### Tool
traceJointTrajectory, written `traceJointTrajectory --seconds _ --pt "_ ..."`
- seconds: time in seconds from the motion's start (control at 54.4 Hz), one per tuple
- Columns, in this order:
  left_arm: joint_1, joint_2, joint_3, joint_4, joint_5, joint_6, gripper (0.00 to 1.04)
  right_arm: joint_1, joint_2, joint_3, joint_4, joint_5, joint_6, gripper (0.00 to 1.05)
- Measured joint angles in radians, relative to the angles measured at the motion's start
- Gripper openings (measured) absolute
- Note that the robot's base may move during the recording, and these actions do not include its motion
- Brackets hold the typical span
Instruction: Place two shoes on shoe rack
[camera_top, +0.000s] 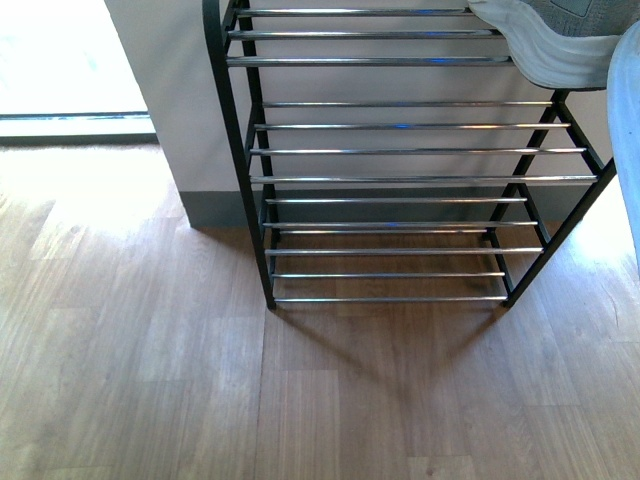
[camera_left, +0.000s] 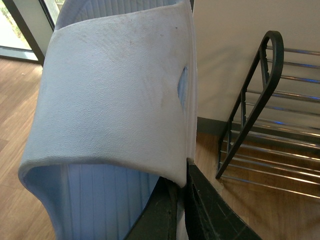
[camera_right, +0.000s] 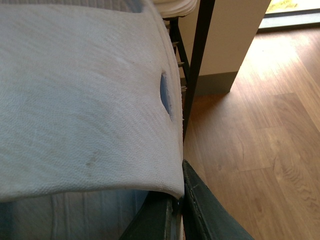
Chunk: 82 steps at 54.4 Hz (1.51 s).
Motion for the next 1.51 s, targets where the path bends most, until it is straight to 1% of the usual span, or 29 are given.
traceJointTrajectory --seconds 0.735,0.772,0.809,0.864,0.937,1.176,1.286,1.378,1.507 --pt "0.0 0.0 0.0 0.0 0.0 0.0 0.02 0.0 0.001 0.0 0.002 -0.002 0.0 0.01" --pt "0.0 0.0 0.0 0.0 0.0 0.0 0.02 0.0 0.012 -0.007 0.034 -0.008 0.01 0.01" --pt "0.0 0.0 0.0 0.0 0.0 0.0 0.02 0.0 0.039 -0.029 0.155 -0.016 0.025 0.01" --pt "0.0 0.0 0.0 0.0 0.0 0.0 0.02 0.0 0.047 -0.047 0.236 -0.016 0.035 0.01" --pt "0.0 0.0 0.0 0.0 0.0 0.0 0.02 0.0 0.024 -0.056 0.24 -0.03 0.051 0.01" --pt "0.0 0.0 0.0 0.0 0.0 0.0 0.02 0.01 -0.292 -0.098 -0.03 -0.05 0.074 0.01" --pt "0.0 0.0 0.0 0.0 0.0 0.0 0.02 0.029 -0.391 -0.087 -0.116 -0.047 0.072 0.01" --pt "0.0 0.0 0.0 0.0 0.0 0.0 0.02 0.061 -0.448 -0.036 -0.191 -0.031 0.071 0.01" --pt "0.0 0.0 0.0 0.0 0.0 0.0 0.02 0.113 -0.436 0.066 -0.244 -0.008 0.064 0.01"
